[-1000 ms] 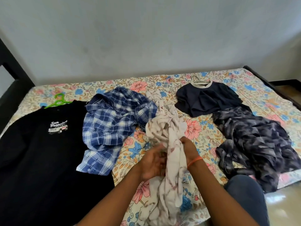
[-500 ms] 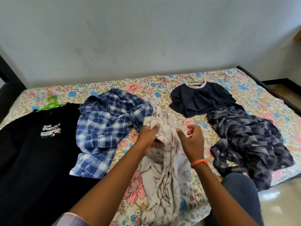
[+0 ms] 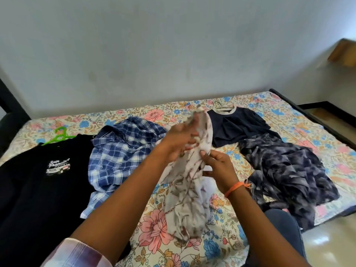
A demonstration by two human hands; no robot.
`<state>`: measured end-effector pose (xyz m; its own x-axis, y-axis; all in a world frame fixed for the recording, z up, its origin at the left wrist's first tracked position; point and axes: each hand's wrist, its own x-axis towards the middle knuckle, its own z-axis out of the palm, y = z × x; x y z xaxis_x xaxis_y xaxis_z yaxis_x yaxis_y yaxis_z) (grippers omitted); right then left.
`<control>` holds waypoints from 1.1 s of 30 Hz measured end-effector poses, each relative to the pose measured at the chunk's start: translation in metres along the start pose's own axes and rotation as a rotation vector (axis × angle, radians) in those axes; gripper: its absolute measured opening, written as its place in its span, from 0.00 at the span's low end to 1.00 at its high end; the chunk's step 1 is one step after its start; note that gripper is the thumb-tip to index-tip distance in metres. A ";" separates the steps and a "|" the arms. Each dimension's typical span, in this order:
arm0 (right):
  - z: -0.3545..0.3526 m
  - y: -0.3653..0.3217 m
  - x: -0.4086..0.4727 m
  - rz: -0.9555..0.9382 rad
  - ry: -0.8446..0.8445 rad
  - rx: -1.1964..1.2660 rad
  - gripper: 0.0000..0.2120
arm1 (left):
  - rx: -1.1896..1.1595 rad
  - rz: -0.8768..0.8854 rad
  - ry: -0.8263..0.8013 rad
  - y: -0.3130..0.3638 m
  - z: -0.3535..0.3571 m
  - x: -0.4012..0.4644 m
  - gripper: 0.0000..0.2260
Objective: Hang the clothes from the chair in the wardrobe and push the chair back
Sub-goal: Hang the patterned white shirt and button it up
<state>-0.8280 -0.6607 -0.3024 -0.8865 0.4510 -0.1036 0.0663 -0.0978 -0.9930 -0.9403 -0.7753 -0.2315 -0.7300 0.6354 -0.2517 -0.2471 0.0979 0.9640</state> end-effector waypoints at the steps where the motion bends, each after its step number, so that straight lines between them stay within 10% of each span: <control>1: 0.001 -0.007 -0.001 0.040 -0.016 0.083 0.15 | 0.153 0.000 -0.007 -0.010 0.002 -0.004 0.38; 5: 0.007 -0.018 0.001 0.096 0.010 0.461 0.22 | 0.646 0.314 0.360 -0.074 0.011 -0.021 0.23; 9: 0.011 -0.021 -0.003 0.123 -0.014 0.569 0.15 | 0.615 0.384 0.411 -0.104 0.007 -0.040 0.17; 16: -0.007 -0.029 -0.006 -0.316 0.365 -1.055 0.14 | 1.056 0.582 0.562 -0.070 -0.019 -0.054 0.09; 22: 0.027 -0.058 0.010 -0.700 -0.104 -0.892 0.13 | 1.387 0.960 0.646 -0.013 -0.030 -0.048 0.15; 27: 0.046 -0.081 0.032 -0.820 0.165 -0.820 0.06 | 1.335 1.023 0.757 0.027 -0.036 -0.045 0.15; 33: 0.022 -0.120 0.050 -0.608 0.395 -1.282 0.07 | 1.487 0.985 0.763 0.035 -0.065 -0.031 0.15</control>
<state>-0.8907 -0.6461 -0.1867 -0.7602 0.3623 0.5393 0.2757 0.9315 -0.2373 -0.9680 -0.8412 -0.1961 -0.4352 0.4901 0.7552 0.7122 0.7006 -0.0443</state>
